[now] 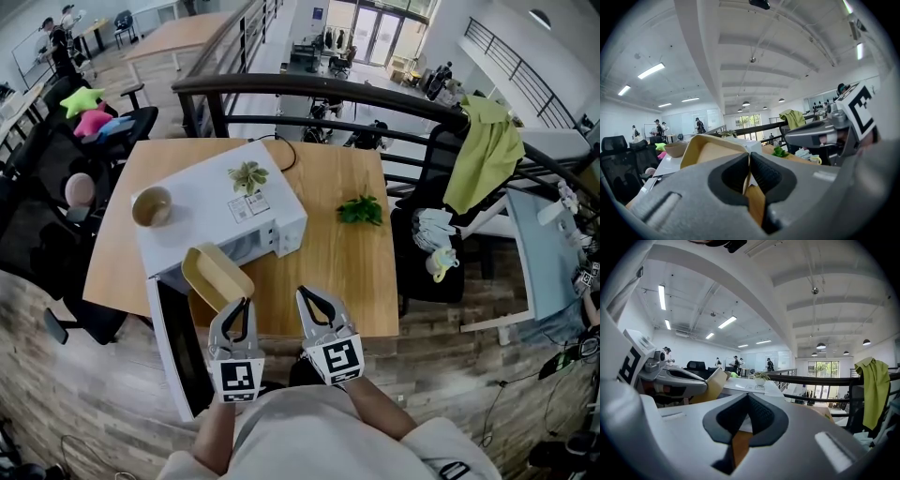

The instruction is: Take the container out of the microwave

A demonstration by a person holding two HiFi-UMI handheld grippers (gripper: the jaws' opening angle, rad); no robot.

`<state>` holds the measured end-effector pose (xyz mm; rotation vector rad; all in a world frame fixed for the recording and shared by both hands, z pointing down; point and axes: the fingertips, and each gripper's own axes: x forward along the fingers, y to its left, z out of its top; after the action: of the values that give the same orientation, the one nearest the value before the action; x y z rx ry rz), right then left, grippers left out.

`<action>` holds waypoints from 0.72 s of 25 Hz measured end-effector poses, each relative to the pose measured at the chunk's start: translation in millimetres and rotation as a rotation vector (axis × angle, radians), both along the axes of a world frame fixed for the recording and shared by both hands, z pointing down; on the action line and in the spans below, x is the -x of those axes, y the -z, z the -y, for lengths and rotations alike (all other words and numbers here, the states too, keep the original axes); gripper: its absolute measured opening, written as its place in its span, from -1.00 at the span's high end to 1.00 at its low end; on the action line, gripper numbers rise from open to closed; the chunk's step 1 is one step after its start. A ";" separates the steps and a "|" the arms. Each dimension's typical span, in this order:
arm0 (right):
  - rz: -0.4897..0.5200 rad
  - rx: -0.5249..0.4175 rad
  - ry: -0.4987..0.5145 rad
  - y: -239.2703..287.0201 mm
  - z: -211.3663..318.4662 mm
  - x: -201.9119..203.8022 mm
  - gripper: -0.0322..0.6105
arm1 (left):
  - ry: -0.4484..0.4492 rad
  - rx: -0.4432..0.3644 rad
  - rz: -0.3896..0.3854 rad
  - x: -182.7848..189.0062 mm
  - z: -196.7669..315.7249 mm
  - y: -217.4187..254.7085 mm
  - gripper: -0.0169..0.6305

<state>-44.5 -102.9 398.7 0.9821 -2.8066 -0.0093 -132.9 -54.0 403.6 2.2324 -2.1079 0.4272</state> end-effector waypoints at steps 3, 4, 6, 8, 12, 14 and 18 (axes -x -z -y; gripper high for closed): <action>0.002 0.003 -0.005 0.0 0.7 -0.7 0.87 | -0.001 -0.004 -0.002 0.0 0.5 1.3 0.89; 0.005 0.004 -0.006 0.0 0.8 -0.9 0.87 | 0.000 -0.007 -0.003 0.4 0.5 2.1 0.89; 0.005 0.003 -0.006 -0.2 1.1 -1.3 0.87 | 0.000 -0.013 -0.005 1.0 0.6 3.3 0.89; 0.004 0.003 -0.006 -0.6 1.6 -1.6 0.87 | -0.002 -0.016 -0.007 0.9 0.7 4.0 0.89; 0.006 0.002 -0.005 0.6 2.0 -0.1 0.87 | -0.009 -0.020 -0.008 -0.6 1.0 6.4 0.89; 0.006 0.003 -0.004 0.9 1.7 -0.1 0.87 | -0.012 -0.020 -0.006 -1.6 0.8 7.5 0.89; 0.002 0.009 -0.005 -1.3 1.5 -2.7 0.87 | -0.013 -0.021 -0.007 -4.1 0.9 6.6 0.89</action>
<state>-41.8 -104.3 400.0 0.9870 -2.8039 0.0058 -128.8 -54.9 397.0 2.2565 -2.1059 0.3987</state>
